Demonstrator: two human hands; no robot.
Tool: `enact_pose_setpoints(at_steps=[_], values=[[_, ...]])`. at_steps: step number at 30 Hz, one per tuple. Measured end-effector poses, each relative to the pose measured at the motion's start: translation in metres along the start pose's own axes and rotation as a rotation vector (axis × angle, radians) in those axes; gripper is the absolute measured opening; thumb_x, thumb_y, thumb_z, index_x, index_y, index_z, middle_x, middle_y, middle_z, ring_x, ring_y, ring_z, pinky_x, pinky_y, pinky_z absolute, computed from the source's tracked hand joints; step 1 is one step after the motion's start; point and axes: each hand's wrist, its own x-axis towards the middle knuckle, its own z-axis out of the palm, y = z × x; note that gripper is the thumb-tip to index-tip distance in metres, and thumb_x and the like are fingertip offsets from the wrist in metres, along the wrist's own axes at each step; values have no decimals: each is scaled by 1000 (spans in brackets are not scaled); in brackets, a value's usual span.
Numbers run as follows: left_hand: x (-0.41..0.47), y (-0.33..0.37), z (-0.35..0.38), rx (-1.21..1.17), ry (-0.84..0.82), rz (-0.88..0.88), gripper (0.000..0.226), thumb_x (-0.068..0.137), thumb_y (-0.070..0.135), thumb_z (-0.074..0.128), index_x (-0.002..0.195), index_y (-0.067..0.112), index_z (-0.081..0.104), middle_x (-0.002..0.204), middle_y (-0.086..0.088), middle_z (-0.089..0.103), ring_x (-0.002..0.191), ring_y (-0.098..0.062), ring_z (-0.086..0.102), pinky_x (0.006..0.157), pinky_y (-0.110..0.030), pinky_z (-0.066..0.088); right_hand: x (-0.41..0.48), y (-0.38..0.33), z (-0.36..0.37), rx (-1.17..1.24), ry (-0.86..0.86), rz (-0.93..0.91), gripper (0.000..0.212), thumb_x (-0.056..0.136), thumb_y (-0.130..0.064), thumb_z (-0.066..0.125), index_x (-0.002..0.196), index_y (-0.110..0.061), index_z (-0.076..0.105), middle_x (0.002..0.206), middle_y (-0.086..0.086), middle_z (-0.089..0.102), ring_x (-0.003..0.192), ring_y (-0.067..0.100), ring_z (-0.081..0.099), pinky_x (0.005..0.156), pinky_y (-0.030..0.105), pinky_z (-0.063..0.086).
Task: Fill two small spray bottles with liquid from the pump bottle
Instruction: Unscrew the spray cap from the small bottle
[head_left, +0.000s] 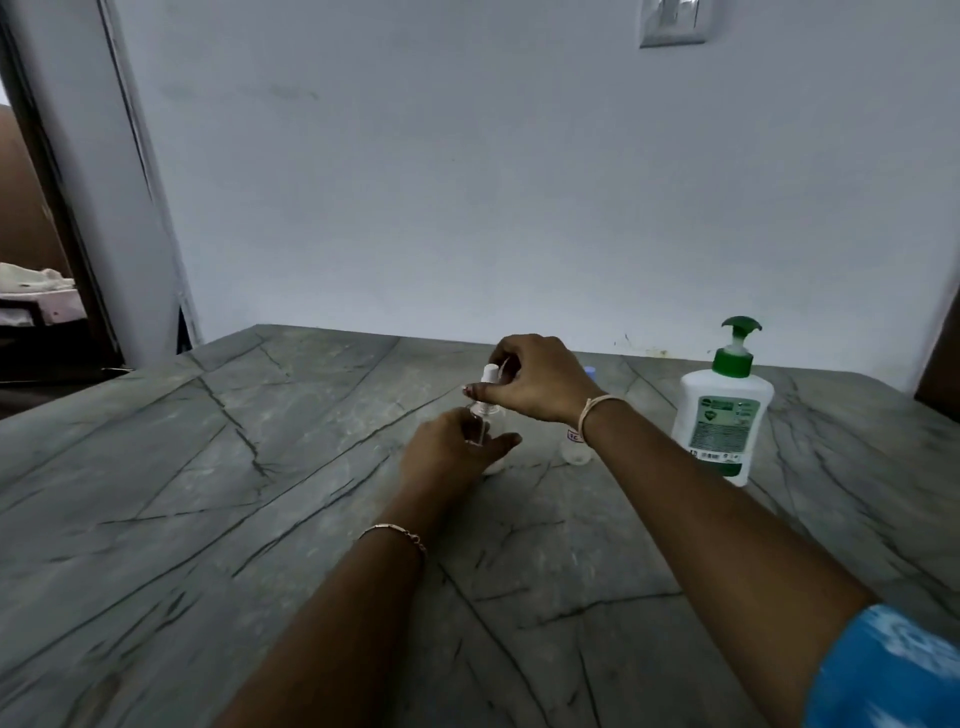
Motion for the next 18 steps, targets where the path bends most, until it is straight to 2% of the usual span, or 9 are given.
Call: enact_pose_setpoints(at_steps=[2, 5, 7, 9, 11, 14, 18], values=[[2, -2, 1, 1, 5, 15, 42, 66, 71, 66, 82, 33, 58, 74, 15, 61, 68, 0, 56, 50, -19, 36, 2, 0, 0, -30, 12, -8, 35, 72, -46, 79, 87, -17, 67, 78, -5, 65, 72, 8, 59, 61, 20, 42], [6, -7, 1, -35, -17, 17, 45, 64, 72, 66, 80, 30, 59, 76, 12, 63, 70, -3, 58, 54, -24, 44, 4, -4, -3, -26, -60, -86, 24, 78, -27, 78, 97, -15, 67, 89, -2, 67, 76, 9, 58, 68, 22, 45], [7, -8, 1, -52, -14, 19, 49, 63, 72, 67, 81, 27, 61, 77, 9, 64, 72, -7, 59, 62, -31, 50, 4, -9, -8, 13, -136, -120, 20, 84, -12, 68, 104, -14, 66, 98, 0, 67, 82, 11, 61, 74, 23, 50], [7, -8, -1, -71, -10, 26, 52, 62, 71, 69, 81, 24, 62, 77, 7, 64, 73, -9, 59, 64, -33, 50, 4, -14, -10, 62, -199, -119, 23, 86, -5, 58, 106, -13, 67, 101, 0, 68, 89, 12, 63, 80, 25, 53], [6, -7, -3, -94, -21, 37, 51, 61, 71, 70, 82, 25, 61, 77, 9, 63, 73, -8, 58, 59, -28, 48, 5, -17, -7, 28, -202, -82, 24, 83, -13, 64, 106, -14, 66, 102, -1, 67, 92, 13, 62, 82, 29, 54], [3, -4, -3, -84, -36, 51, 49, 62, 69, 71, 87, 27, 60, 79, 12, 62, 72, -4, 57, 55, -20, 40, 4, -20, 3, -226, -108, -46, 36, 80, -41, 72, 105, -17, 62, 102, 1, 64, 94, 18, 58, 79, 29, 46], [3, -3, -6, -55, -34, 50, 48, 61, 69, 71, 82, 27, 61, 76, 12, 62, 71, -3, 57, 54, -20, 39, 3, -21, 7, -229, -59, -53, 22, 85, -27, 70, 100, -13, 64, 105, 6, 65, 100, 23, 58, 76, 27, 38]])
